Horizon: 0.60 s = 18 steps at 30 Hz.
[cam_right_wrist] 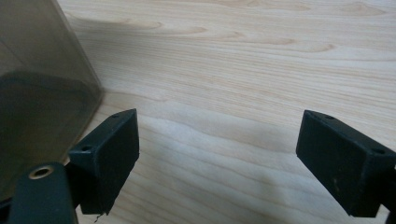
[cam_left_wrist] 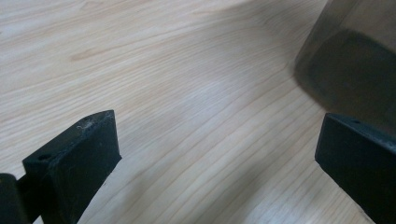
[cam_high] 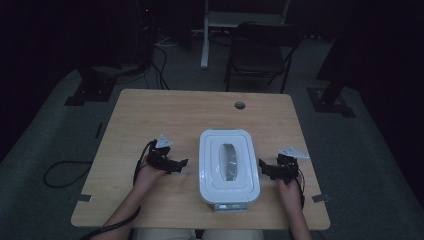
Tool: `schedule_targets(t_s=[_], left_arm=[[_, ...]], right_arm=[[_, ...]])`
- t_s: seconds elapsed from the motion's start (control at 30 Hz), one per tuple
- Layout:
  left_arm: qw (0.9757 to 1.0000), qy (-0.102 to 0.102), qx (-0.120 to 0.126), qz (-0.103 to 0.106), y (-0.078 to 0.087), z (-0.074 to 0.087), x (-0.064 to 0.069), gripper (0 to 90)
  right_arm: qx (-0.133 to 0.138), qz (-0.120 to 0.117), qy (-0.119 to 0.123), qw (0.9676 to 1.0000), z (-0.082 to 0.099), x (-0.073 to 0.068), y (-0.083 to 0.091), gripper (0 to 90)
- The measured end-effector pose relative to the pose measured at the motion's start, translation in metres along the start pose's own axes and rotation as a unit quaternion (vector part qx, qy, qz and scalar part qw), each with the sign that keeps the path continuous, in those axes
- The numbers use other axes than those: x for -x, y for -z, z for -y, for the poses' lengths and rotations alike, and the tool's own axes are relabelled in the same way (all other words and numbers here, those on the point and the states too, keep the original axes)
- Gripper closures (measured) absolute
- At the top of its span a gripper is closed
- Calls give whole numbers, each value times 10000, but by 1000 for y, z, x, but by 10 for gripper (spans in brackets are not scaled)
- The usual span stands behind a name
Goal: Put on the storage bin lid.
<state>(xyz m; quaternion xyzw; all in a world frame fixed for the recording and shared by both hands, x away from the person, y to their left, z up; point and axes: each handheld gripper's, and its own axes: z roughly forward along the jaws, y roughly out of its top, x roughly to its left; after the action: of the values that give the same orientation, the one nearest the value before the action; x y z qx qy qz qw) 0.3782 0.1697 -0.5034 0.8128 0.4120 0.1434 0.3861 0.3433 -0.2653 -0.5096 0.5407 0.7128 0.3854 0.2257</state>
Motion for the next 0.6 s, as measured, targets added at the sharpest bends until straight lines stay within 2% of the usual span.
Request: schedule_targets(t_s=[0.2, 0.37, 0.43, 0.5, 0.6], left_arm=[[9999, 101, -32, -135, 8, 8, -10, 6], [9995, 228, 38, -222, 18, 15, -17, 7], [9994, 217, 45, -273, 23, 18, -21, 6], [9991, 285, 63, -304, 27, 22, -25, 6], [9986, 403, 58, -342, 32, 27, -31, 6]], right_arm=[[-2, 50, -97, 9999, 6, 6, 7, 133], [12, 114, -185, 9998, 13, 9, 12, 132], [-9, 101, -189, 9998, 15, 9, 14, 132], [-19, 159, -164, 9997, 17, 10, 16, 132], [90, 155, -293, 9994, 19, 13, 20, 132]])
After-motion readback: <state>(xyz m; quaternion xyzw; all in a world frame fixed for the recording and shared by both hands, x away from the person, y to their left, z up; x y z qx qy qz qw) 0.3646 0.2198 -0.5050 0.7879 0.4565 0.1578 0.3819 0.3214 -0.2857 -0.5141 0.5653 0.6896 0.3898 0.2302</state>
